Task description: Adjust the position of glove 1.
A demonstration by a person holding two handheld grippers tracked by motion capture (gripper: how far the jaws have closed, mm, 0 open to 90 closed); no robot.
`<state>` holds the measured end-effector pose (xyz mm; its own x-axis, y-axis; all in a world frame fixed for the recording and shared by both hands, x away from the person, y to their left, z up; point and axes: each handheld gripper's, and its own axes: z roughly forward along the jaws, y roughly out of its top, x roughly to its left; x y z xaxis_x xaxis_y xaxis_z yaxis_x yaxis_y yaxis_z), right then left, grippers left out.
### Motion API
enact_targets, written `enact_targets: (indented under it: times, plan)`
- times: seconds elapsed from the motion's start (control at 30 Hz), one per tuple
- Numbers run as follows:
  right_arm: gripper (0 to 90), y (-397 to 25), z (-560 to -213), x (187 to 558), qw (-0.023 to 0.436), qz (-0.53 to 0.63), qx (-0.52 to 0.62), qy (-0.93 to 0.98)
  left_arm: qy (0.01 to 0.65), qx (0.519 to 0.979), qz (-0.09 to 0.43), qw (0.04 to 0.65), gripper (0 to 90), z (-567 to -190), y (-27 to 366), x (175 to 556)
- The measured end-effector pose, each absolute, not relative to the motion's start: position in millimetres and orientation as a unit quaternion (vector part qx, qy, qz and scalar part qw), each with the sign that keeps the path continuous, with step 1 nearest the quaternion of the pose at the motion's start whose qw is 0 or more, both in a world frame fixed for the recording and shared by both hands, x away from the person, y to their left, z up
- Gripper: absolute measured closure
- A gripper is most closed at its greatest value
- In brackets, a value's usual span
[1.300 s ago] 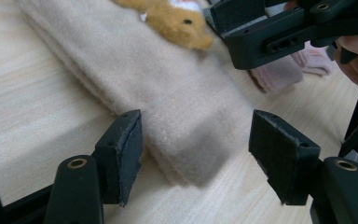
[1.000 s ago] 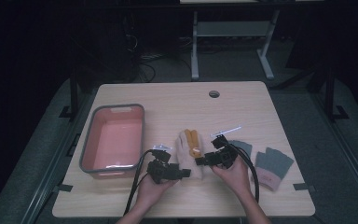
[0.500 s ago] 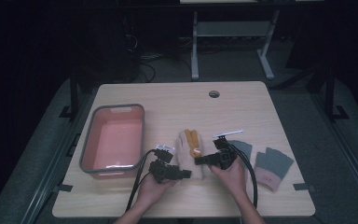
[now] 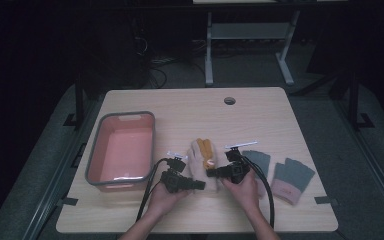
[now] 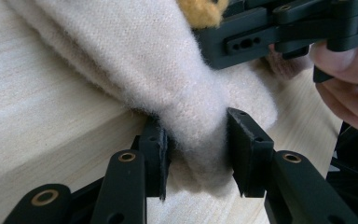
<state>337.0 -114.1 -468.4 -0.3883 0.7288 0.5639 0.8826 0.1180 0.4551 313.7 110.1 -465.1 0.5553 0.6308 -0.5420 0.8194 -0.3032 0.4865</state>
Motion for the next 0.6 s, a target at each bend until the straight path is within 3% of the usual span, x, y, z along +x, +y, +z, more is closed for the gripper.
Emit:
enact_targets:
  times: [0.33,0.6]
  plan:
    - [79.5,-113.8,-472.6,340.1,0.122,-0.387,-0.548,-0.731,0.46,0.784,-0.155,0.386,64.1,-469.4,111.9,320.7]
    - [83.4,-118.1,-470.8,341.0,0.131,-0.394,-0.551,-0.724,0.462,0.783,-0.155,0.387,66.0,-468.5,111.3,321.3]
